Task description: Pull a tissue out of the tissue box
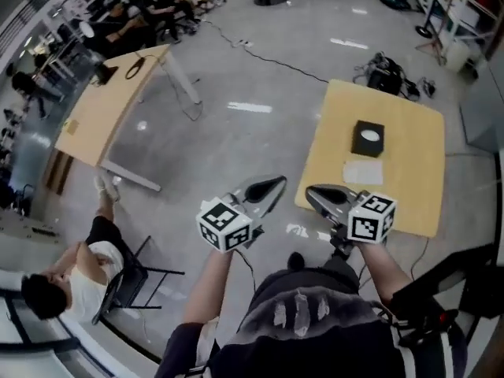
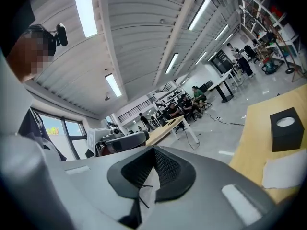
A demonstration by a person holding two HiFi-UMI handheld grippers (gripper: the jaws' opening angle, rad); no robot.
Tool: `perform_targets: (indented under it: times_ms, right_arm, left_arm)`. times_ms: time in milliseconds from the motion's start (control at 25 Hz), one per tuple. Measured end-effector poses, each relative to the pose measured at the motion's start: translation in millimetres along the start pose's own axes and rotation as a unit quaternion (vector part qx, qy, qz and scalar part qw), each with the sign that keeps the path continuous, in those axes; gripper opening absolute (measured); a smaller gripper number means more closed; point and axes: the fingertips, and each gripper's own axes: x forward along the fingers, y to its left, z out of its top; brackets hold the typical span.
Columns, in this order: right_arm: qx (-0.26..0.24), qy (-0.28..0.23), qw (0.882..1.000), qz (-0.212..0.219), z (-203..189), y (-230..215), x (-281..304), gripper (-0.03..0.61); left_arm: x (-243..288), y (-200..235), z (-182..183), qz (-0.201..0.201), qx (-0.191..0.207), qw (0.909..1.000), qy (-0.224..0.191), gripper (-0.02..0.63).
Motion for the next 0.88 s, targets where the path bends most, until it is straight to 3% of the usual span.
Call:
perform_targets:
  times_ms: [200,480,880]
  right_arm:
    - [-0.025,0.013,1.0,-0.011,12.7,-2.3,-31.5,-0.003]
    - [-0.004,-0.03,0.994,-0.101,22.0,0.7,-97.2,-0.002]
    - [-0.012,-0.087,0.987,-0.137,26.0,3.2,-195.5,-0.002]
  left_arm:
    - [26.2,-34.0,-1.1,-0.004,-0.002,0.9998,-0.017,0.0]
    - [63.8,-87.1,-1.3,-0.096,-0.005,0.9954,-0.002,0.0]
    - [103.8,-184.1,12.1,-0.135,0.017,0.9906,-0.002,0.0]
